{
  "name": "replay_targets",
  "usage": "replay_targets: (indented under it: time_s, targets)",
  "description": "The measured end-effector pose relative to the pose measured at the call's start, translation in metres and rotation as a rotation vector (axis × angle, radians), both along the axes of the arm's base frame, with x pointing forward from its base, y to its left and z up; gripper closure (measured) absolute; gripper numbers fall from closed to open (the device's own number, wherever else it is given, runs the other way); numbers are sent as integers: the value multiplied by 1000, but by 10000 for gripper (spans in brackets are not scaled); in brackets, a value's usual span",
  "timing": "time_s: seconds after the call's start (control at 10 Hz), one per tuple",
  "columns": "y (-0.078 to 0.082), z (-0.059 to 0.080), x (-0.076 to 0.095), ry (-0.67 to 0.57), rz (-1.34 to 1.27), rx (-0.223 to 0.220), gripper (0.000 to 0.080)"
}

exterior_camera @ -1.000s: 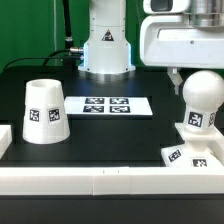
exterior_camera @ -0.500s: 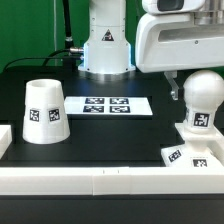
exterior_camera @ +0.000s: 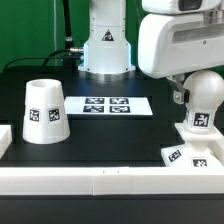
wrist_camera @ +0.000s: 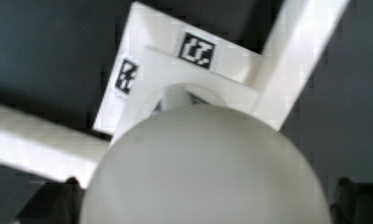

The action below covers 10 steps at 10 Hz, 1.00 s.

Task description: Assemble lamp

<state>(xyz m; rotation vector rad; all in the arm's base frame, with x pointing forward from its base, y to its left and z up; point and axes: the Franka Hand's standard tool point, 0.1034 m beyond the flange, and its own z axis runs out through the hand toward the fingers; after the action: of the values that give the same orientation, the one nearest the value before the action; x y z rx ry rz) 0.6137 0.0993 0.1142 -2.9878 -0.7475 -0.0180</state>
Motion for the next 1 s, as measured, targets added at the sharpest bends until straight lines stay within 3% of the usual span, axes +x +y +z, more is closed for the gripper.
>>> replay_targets:
  time_s: [0.4, 1.0]
  targets:
    - [0, -1, 2, -24, 393, -41, 100]
    - [0, -3, 2, -36, 762, -65, 100]
